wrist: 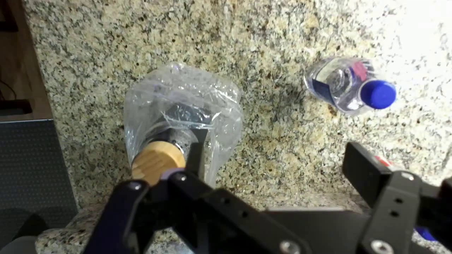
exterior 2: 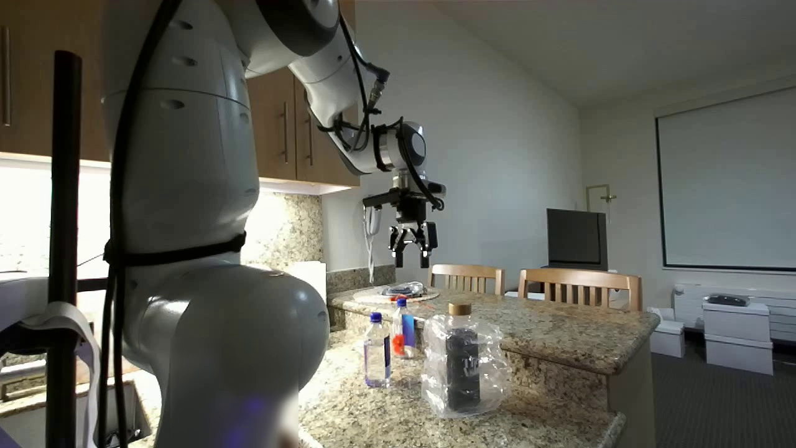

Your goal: Put the plastic over the brown bottle

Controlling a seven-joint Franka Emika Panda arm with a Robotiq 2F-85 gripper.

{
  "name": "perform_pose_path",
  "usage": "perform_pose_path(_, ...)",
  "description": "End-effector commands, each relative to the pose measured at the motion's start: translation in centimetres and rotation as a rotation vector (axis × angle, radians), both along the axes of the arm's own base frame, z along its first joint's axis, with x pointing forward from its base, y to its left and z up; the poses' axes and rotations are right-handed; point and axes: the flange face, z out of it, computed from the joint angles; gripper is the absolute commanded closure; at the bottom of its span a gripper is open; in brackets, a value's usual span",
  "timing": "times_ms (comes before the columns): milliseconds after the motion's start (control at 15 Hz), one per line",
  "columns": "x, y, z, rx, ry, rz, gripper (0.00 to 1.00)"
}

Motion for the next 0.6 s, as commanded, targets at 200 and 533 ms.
perform_pose_path(200,-2.2,0.9,0.2,-0.018,0.012,0.027,0.00)
perform_pose_path(533,-2.8,0.8,0.0,-0.023,0.014,0.029,0.00)
